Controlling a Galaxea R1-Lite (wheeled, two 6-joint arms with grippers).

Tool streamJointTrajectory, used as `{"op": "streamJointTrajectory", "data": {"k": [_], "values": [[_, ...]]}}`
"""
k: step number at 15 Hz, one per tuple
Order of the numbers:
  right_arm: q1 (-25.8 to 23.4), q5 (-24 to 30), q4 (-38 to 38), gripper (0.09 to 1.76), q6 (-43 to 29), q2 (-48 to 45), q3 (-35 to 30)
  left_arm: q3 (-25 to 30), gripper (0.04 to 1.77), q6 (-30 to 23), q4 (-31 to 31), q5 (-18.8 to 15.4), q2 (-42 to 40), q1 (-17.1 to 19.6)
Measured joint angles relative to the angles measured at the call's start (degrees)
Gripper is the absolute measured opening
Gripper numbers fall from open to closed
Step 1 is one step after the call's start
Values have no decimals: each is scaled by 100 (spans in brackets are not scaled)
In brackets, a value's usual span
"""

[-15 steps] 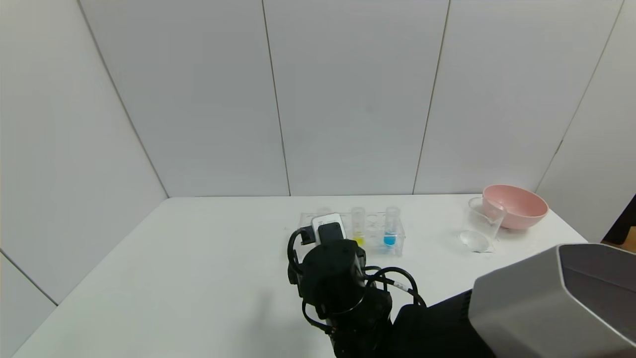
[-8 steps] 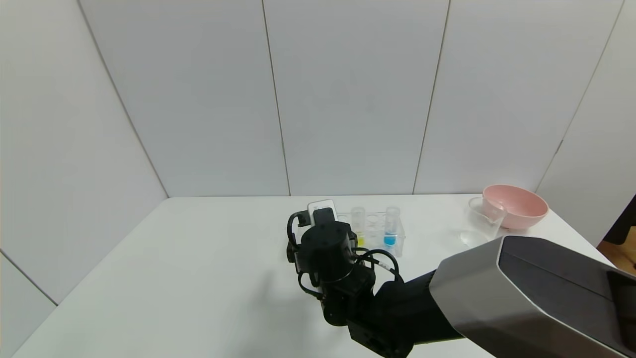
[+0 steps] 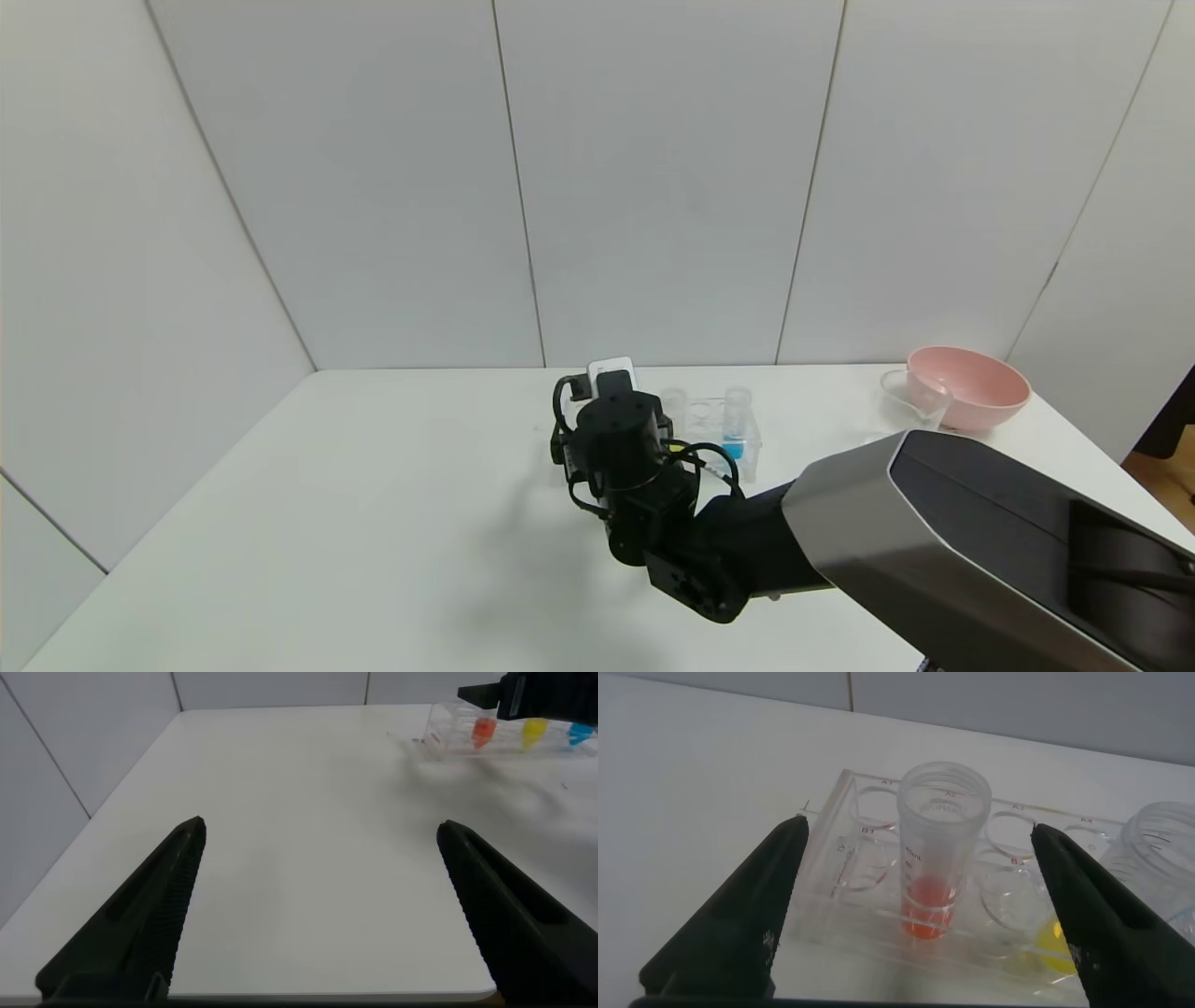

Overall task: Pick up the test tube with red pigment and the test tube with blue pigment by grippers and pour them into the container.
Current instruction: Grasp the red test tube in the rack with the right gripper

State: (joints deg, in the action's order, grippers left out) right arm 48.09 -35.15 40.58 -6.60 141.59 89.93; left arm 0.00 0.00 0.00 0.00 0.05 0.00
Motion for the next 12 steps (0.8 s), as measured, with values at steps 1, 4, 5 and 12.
{"op": "streamJointTrajectory", "data": {"k": [1, 4, 5, 12], "values": [[-11, 6, 0, 171, 0, 28, 45, 0, 176, 0, 0, -2, 0, 0], [-30, 69, -10, 171, 0, 66, 80, 0, 176, 0, 0, 0, 0, 0], [-30, 68, -10, 171, 0, 69, 83, 0, 176, 0, 0, 0, 0, 0], [-28, 80, -13, 111, 2, 77, 84, 0, 176, 0, 0, 0, 0, 0]]}}
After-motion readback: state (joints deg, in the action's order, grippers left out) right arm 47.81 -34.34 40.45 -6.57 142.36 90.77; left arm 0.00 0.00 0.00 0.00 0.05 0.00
